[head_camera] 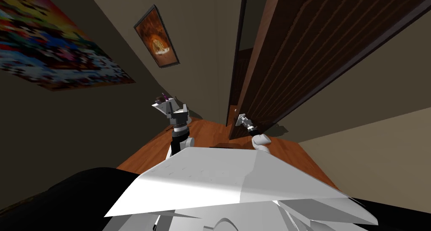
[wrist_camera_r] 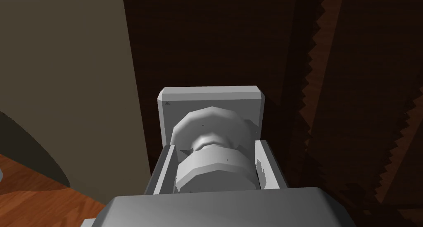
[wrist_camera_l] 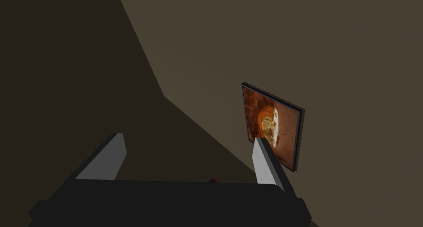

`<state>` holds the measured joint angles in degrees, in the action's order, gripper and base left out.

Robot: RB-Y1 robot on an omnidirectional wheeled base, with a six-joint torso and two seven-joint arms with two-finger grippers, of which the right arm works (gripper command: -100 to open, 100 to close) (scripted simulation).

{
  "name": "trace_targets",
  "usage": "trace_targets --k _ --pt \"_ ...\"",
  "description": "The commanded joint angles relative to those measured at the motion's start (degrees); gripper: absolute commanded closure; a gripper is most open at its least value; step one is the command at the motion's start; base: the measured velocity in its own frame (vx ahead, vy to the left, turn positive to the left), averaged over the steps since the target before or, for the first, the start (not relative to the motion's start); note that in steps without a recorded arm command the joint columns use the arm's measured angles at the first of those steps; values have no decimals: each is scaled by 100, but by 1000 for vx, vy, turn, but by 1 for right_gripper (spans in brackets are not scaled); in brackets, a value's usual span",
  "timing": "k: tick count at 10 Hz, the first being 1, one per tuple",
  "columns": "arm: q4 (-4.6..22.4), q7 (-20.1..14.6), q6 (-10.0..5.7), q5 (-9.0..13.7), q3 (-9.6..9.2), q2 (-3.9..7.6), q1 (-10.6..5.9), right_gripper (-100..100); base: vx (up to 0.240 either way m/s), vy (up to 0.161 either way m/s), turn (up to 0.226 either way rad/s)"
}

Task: Pull the door open

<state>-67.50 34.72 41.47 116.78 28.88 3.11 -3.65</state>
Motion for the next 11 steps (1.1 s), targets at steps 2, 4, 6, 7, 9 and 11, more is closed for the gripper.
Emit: trace_targets --k 2,4,6,7,9,11 --pt "156 -284 156 -72 -106 210 -57 100 -235 -135 120" --pt "248 -442 250 -115 -176 317 -106 100 -196 -133 100" --pt "362 -635 367 -167 -262 441 -167 100 -164 -138 99" --pt "411 -719 418 -189 -300 492 -193 100 -146 -139 120" --pt "430 -748 434 -207 -334 500 -207 100 -147 -107 93" --pt "467 -841 626 -194 -402 607 -167 100 -158 -85 100"
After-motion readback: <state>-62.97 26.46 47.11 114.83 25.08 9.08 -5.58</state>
